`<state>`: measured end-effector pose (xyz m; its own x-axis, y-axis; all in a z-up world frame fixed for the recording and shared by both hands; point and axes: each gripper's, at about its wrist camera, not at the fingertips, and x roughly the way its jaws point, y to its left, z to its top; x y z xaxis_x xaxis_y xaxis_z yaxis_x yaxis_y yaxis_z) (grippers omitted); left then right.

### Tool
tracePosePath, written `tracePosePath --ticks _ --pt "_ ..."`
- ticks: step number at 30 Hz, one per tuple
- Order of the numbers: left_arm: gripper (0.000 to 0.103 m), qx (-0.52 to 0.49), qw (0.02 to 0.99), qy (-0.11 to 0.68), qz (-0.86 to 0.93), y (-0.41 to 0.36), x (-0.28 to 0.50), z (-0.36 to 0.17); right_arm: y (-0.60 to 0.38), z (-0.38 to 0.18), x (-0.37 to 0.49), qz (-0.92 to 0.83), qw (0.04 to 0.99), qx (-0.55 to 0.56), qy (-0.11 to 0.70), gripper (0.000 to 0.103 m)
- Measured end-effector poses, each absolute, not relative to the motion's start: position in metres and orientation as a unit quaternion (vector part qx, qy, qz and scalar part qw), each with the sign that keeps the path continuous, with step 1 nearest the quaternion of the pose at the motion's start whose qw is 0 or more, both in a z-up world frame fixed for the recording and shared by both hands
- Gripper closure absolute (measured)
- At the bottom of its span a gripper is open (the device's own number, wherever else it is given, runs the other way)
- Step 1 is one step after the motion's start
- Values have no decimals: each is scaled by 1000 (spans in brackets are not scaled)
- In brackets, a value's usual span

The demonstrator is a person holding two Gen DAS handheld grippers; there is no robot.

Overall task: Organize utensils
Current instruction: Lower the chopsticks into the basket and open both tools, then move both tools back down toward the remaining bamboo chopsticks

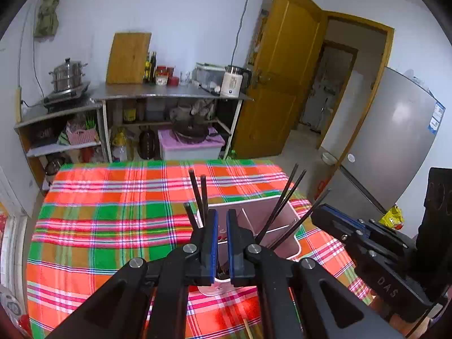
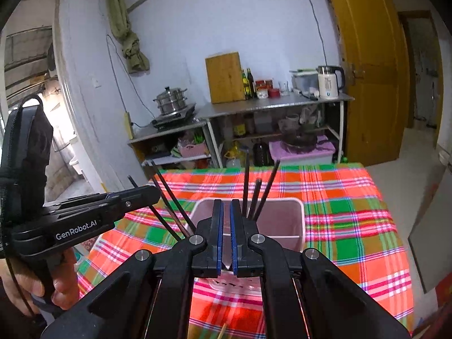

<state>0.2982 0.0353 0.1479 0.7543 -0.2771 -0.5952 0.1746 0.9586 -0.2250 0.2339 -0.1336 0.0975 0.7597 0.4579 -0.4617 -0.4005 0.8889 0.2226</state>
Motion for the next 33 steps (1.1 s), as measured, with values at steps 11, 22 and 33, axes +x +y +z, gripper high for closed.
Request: tracePosePath --ticks 11,22,33 --pt "98 -71 949 280 -128 39 223 162 -162 114 176 226 944 68 231 97" --pt "98 -84 948 282 -122 29 137 118 -180 77 109 213 941 63 256 97" --pt "95 -66 945 299 -114 12 83 78 -186 36 56 201 938 45 280 97"
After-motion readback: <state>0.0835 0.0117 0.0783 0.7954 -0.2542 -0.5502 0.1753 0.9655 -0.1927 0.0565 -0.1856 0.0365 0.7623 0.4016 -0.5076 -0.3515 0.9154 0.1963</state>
